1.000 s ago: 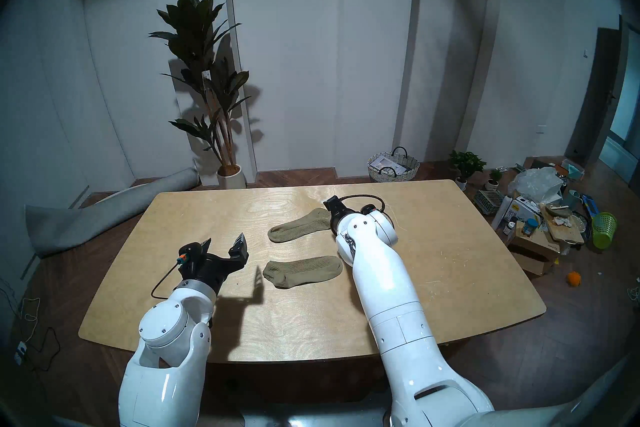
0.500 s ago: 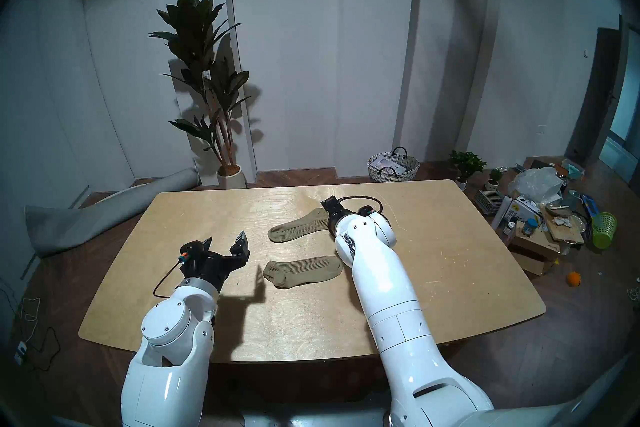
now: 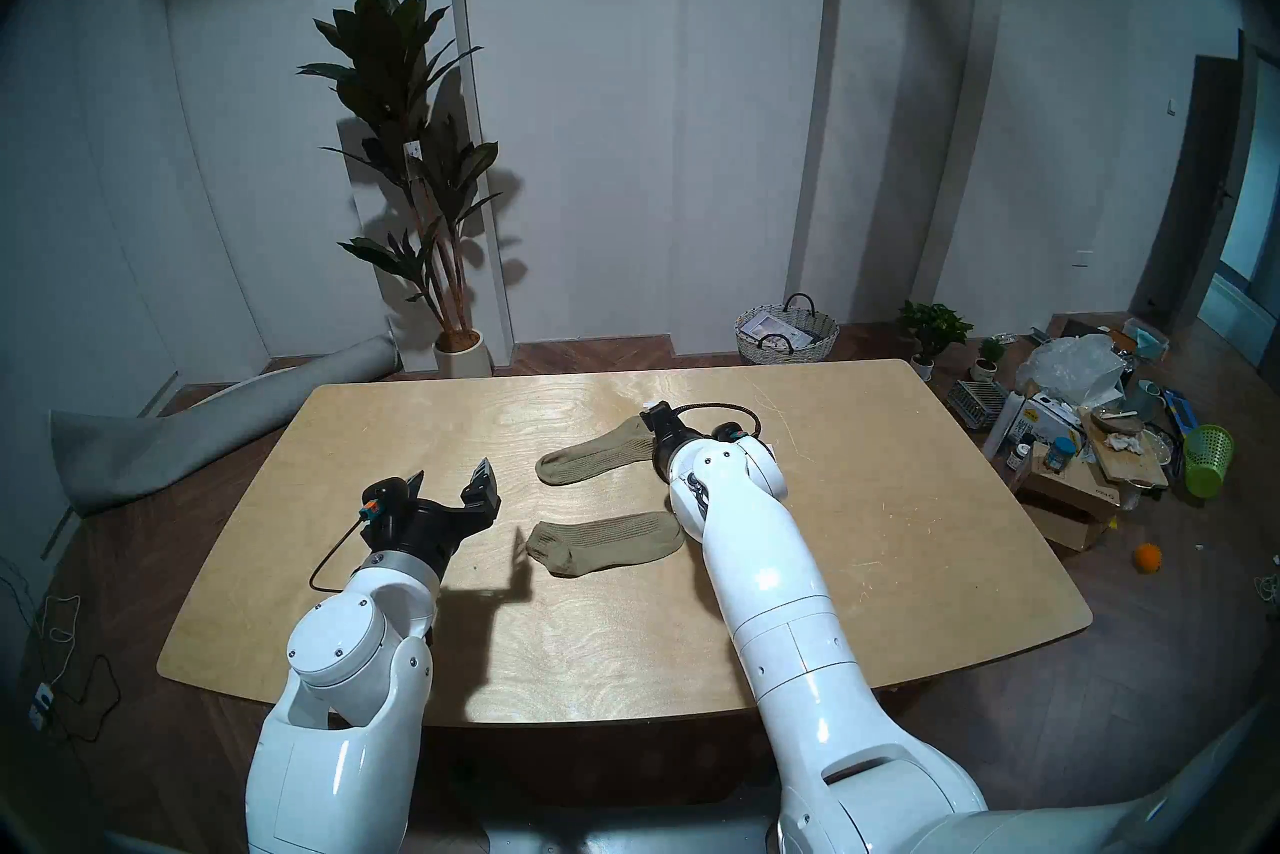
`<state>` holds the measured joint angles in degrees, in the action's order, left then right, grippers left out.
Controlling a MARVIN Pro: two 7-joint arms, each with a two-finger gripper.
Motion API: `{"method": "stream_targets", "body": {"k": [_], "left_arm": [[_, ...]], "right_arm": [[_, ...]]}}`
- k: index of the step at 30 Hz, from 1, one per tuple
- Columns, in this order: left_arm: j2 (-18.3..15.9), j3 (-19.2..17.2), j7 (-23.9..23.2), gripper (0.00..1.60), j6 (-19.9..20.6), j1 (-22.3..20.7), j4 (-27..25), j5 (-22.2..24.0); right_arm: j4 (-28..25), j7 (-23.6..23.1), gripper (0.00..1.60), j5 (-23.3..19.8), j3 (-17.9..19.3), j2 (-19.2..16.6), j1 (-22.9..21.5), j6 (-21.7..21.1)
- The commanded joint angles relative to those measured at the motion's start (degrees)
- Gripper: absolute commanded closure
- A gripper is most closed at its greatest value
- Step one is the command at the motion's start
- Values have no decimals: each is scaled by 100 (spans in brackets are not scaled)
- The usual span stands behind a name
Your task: Fold socks in half once and place them neatly on the table
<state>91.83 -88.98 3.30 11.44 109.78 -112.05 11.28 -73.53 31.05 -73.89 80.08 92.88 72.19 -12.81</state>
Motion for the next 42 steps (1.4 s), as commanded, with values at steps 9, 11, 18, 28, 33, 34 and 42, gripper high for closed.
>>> {"method": "stream_targets", "body": {"k": [9,11,18,28,33,34,42], "left_arm": [[3,14,61,0,22,-136,-74,-56],[3,15,71,0,22,-137,-75,-63],[14,4,104,0,41,-134,-87,-66],[34,-41,97,0,-17,-108,-90,-11],[38,-60,95,0,-34,-85,-99,14],[40,-69,91,0,-39,-77,-100,27],[40,-96,89,0,-66,-49,-103,59]], "right_arm": [[542,-280,0,47,-152,138,-389,196],[648,-286,0,49,-160,157,-432,236],[895,-301,0,103,-232,172,-520,324],[1171,-274,23,353,-430,171,-561,502],[1294,-280,85,451,-482,182,-573,619],[1324,-296,95,500,-517,167,-582,646],[1264,-278,160,538,-526,169,-529,747]]}}
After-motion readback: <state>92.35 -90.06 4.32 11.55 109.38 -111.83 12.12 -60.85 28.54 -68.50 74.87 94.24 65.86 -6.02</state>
